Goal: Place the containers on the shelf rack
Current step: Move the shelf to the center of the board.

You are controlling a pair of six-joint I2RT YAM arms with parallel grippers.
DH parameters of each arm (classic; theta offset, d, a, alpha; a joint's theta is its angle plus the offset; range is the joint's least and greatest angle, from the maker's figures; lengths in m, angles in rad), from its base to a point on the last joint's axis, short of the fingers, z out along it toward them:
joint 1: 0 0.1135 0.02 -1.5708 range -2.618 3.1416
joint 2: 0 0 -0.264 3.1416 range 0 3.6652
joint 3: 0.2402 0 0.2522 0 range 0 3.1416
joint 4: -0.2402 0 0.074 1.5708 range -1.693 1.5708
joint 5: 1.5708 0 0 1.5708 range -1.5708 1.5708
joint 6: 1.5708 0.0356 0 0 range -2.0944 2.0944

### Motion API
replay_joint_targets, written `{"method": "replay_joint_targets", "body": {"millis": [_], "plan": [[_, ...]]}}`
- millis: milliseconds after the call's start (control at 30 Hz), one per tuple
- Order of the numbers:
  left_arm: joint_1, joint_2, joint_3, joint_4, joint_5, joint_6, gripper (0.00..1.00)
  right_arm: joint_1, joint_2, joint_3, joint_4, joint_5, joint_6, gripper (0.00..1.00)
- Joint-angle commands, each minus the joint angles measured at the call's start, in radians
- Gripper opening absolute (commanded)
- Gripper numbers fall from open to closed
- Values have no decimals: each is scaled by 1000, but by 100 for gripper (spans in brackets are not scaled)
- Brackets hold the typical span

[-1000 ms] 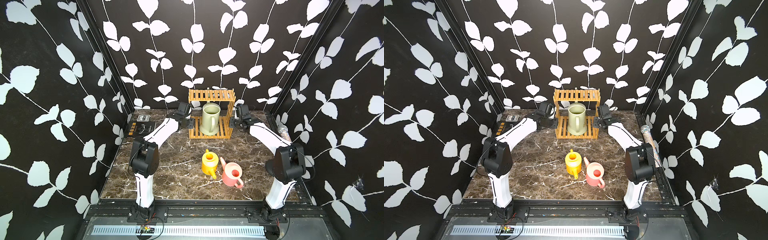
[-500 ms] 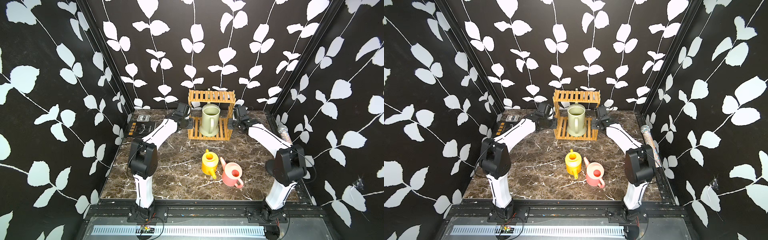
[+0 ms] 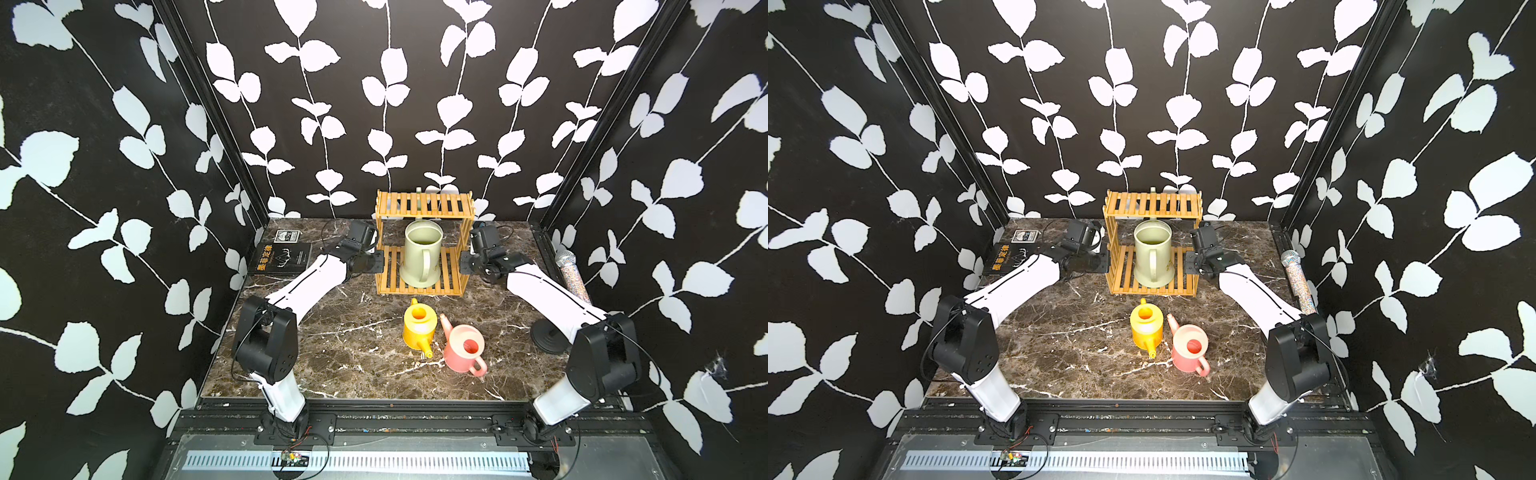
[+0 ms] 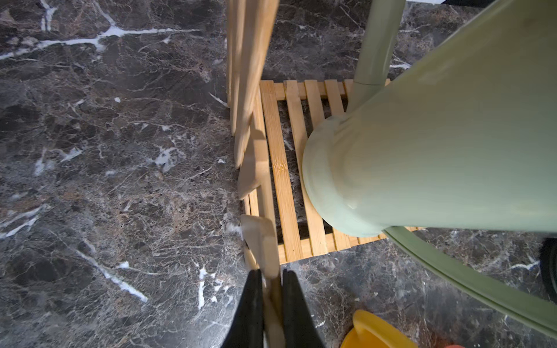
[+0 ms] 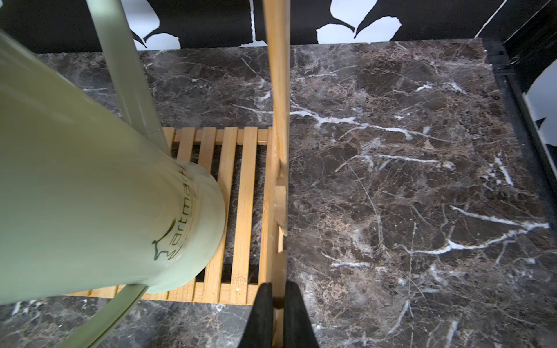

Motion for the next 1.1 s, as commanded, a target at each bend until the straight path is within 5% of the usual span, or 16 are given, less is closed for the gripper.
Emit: {"method": "replay_joint_targets", "body": {"millis": [0, 367, 600, 767, 1067], "plan": [[-2, -29, -12, 17, 59, -13, 6, -9, -13, 4, 54, 37, -48, 2], [-41, -33, -40, 38, 53, -11, 24, -8, 34, 2, 90, 33, -43, 5], [-40, -59, -25, 25, -31, 49, 39, -8, 9, -7, 50, 34, -14, 23], [-36, -89, -16, 15, -97, 104, 44, -7, -115, -29, -14, 42, 2, 30], [-36, -146, -30, 14, -108, 194, 74, -5, -334, -103, -265, -12, 44, 42]]}}
